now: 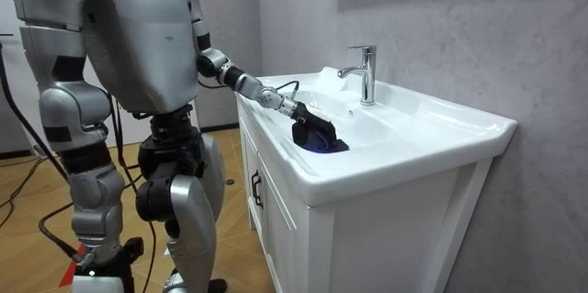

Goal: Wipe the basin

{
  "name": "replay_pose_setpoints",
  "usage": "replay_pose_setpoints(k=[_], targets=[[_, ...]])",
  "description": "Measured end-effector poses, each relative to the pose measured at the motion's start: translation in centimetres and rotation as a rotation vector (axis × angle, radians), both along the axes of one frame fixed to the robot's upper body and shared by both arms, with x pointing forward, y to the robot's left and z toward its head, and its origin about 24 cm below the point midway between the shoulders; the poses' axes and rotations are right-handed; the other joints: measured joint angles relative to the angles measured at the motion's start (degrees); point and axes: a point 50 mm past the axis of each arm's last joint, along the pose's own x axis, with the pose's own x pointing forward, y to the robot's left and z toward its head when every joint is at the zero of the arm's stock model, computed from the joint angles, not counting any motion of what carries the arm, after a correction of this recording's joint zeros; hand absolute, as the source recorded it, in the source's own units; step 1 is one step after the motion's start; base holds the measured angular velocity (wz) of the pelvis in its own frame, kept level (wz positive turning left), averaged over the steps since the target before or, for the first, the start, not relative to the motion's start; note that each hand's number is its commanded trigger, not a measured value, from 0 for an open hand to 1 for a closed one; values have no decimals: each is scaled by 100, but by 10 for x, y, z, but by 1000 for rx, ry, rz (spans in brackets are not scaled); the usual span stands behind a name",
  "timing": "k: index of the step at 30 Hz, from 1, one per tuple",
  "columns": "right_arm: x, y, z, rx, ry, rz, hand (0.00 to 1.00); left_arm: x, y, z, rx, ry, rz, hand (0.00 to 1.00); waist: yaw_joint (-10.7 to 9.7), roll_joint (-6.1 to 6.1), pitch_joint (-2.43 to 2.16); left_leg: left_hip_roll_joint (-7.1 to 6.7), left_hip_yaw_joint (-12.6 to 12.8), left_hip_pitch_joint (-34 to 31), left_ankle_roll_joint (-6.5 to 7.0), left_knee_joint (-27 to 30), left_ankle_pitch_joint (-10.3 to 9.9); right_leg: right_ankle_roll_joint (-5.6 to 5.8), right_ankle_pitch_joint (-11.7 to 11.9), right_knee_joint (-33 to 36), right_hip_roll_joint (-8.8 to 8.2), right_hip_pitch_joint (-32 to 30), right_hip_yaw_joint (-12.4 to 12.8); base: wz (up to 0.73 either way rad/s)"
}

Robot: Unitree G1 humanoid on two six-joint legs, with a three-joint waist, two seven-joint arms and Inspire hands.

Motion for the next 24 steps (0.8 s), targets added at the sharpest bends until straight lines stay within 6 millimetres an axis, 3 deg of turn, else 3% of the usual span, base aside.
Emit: replay_pose_setpoints(k=[4,9,11,13,20,24], targets=[[0,-3,1,-22,-19,-43,0,-20,32,-14,130,-23,72,100,150,-34,-56,-1,-3,91,0,-36,0,-1,-1,-9,9,95,4,-1],[2,-8,2,-53,-39,-89,0,-36,74,-20,234,-33,194,100,406,-29,-71,4,-52,169,-1,-71,-1,-4,-2,-23,22,134,-9,2],[2,-10,3,-57,-37,-79,0,-42,85,-22,263,-22,224,100,418,6,-117,7,-73,213,-2,-113,-2,-6,-4,-55,23,177,-44,7],[4,-10,3,-58,-34,-51,0,-48,96,-24,294,-13,244,100,423,32,-132,7,-113,259,-2,-118,-2,-7,-3,-68,23,231,-61,5],[6,-14,4,-71,-3,-4,0,-52,106,-24,372,-4,233,100,503,59,-151,18,-142,283,-2,-94,-1,-31,-2,-69,28,254,-64,-4],[7,-18,5,-82,-4,4,0,-52,107,-23,406,-5,207,100,733,137,-169,25,-159,271,-2,-88,-1,-48,9,-92,45,224,2,-10]])
